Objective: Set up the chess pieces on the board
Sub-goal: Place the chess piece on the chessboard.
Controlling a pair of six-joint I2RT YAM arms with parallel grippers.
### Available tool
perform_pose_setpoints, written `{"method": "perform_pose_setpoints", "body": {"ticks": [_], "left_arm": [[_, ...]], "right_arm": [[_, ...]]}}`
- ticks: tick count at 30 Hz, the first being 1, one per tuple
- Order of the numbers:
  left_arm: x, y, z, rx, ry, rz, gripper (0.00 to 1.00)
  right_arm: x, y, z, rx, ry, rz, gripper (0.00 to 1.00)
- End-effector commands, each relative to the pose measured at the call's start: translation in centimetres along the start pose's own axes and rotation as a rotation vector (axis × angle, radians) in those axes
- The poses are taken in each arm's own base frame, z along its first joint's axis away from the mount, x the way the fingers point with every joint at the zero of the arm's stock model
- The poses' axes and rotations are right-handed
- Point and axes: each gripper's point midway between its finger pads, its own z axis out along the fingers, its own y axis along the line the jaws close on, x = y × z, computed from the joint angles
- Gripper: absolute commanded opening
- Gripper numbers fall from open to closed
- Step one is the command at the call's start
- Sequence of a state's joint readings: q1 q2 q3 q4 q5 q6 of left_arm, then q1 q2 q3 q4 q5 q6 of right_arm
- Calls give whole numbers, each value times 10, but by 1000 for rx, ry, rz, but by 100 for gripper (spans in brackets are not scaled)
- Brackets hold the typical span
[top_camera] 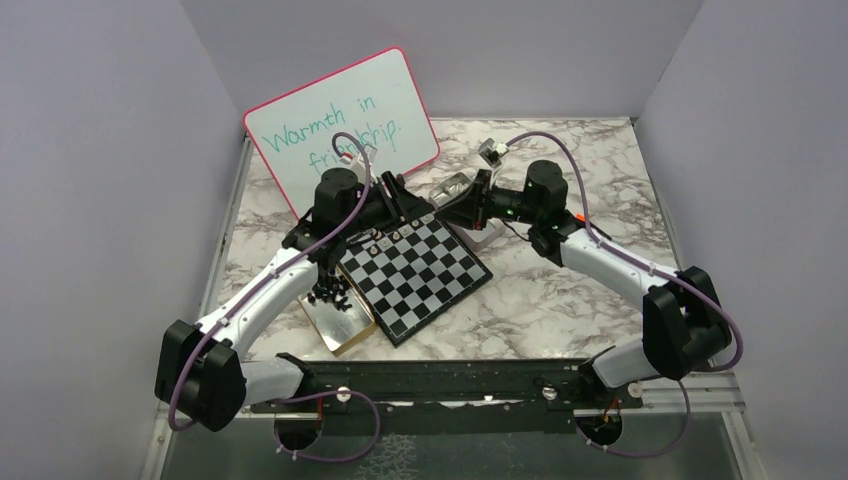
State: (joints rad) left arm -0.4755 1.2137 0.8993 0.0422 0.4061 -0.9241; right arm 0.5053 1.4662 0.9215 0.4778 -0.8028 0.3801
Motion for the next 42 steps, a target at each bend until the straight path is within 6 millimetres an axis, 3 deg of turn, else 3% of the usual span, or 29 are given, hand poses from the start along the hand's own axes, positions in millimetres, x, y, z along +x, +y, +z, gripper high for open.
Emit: {"method": "perform_pose_setpoints", "body": {"ticks": [1,7,18,21,26,28,42], "left_arm": [[-4,-6,2,-1,-11,-12,43],[-1,-11,1,26,-10,-46,42],[8,-20,4,68,16,-95,31],[12,-18,5,63,29,-101,25],[11,-18,3,57,17,-88,6],[10,-16,2,44,13,-69,0],[0,7,-11,-109,-37,81,0]], "right_arm": [[-9,14,-5,-23,-29,-71,10],[-13,15,-6,-21,-38,-80,10],[-13,10,-3,0,-40,-78,9],[-13,10,-3,1,-41,-76,10],[-8,6,-4,23,-34,-68,10],[-8,5,-4,26,-30,-62,14],[1,4,-13,79,-28,6,42]]}}
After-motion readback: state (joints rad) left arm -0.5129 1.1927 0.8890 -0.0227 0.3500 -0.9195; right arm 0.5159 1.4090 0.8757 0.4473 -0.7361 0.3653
